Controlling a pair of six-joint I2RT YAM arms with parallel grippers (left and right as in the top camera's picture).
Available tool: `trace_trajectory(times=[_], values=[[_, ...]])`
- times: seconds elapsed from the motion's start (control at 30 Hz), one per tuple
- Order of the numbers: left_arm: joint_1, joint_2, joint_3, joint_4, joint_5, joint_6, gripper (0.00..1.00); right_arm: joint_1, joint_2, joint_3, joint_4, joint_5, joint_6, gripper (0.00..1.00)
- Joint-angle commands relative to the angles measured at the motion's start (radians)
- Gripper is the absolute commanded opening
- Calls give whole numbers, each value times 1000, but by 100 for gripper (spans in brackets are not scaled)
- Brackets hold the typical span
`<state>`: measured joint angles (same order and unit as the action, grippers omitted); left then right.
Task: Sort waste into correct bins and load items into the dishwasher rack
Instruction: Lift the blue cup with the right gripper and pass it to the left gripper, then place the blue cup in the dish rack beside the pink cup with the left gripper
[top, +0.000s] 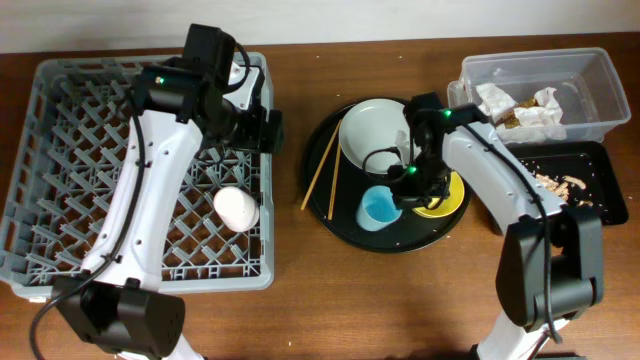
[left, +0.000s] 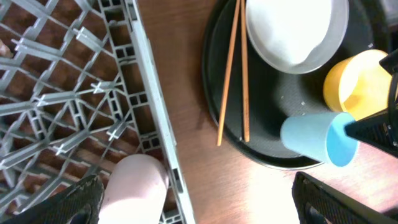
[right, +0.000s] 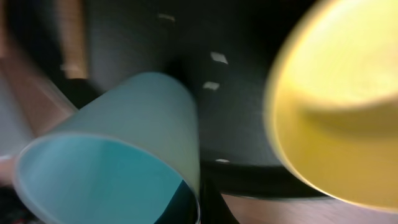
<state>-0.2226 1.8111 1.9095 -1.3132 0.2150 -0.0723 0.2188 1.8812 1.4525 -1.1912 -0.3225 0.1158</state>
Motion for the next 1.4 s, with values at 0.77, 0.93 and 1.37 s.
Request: trace_trajectory(times=[0.77, 0.93, 1.37], values=[[94, 5, 9, 259, 1144, -3, 98, 0, -108, 89, 1156, -1038, 438, 4], [94, 5, 9, 262, 1144, -3, 71, 0, -108, 89, 1059, -1012, 359, 4], [164, -77, 10, 170, 224, -2, 50, -147, -108, 89, 419, -381, 168, 99]])
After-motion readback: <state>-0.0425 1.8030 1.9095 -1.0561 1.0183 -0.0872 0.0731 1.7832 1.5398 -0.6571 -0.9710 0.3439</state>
